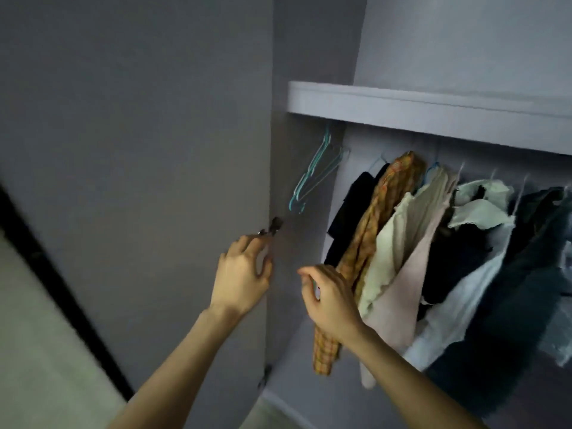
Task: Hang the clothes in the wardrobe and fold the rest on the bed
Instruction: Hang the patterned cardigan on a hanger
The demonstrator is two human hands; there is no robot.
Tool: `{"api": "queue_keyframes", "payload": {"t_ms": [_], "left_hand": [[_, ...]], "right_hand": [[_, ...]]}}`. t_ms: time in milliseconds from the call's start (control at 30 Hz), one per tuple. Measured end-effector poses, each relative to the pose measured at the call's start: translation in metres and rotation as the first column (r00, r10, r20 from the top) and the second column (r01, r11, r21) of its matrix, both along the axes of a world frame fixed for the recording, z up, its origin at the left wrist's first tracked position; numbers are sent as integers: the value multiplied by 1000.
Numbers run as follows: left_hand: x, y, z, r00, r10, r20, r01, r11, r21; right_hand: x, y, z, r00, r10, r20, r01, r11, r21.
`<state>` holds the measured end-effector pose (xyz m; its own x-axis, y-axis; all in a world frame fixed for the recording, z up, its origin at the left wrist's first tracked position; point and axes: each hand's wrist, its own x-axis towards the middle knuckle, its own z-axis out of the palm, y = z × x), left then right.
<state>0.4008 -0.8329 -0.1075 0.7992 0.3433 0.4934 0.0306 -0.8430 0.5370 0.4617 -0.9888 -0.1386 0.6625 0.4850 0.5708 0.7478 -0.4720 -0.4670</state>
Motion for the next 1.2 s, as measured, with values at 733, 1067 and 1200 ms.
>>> {"api": "queue_keyframes", "payload": {"t_ms": [733, 1067, 1200], "left_hand": [[-648, -184, -207, 75, 752, -655, -938, -170, -303], [-791, -252, -366, 162, 164, -973, -985, 77, -152], [-809, -253, -395, 126, 176, -976, -974, 210, -88]], "right_hand": [[-520, 38, -171, 170, 739, -652, -943, -70, -326], [-687, 13, -299, 162, 595, -787, -741, -453, -495], [-699, 11, -330, 202, 601, -773, -704, -459, -541]]}}
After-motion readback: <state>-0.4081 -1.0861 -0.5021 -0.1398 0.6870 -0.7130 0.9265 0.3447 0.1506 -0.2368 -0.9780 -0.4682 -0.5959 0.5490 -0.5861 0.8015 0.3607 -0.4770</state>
